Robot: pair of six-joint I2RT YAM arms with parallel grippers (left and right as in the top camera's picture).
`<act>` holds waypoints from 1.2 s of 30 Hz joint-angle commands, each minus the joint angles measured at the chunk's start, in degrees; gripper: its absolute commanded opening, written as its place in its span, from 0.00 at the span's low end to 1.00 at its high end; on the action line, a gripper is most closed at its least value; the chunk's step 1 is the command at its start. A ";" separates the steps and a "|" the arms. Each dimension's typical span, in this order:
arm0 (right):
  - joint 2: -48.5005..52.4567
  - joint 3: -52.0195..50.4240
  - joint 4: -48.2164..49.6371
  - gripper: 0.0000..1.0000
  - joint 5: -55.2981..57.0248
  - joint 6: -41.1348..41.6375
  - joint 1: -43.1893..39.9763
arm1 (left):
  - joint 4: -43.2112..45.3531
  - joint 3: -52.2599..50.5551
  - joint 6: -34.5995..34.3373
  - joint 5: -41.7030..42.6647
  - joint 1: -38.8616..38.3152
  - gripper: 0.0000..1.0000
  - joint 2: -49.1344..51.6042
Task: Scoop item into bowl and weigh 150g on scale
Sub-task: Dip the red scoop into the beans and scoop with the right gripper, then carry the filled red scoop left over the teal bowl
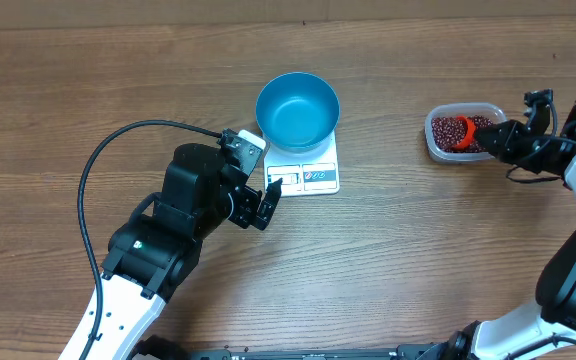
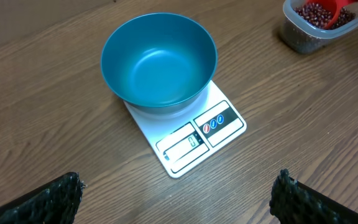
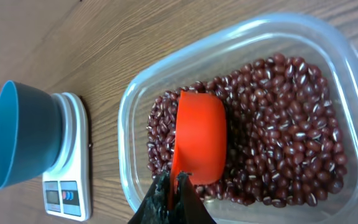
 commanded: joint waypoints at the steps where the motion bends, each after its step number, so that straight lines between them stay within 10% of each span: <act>1: 2.71 0.37 -0.33 0.04 -3.63 1.49 -0.68 | 0.02 1.20 -0.57 0.37 0.09 0.99 0.44; 36: 3.89 0.37 1.18 0.04 -22.64 6.14 -9.25 | 0.02 1.20 -0.57 0.37 0.09 1.00 0.46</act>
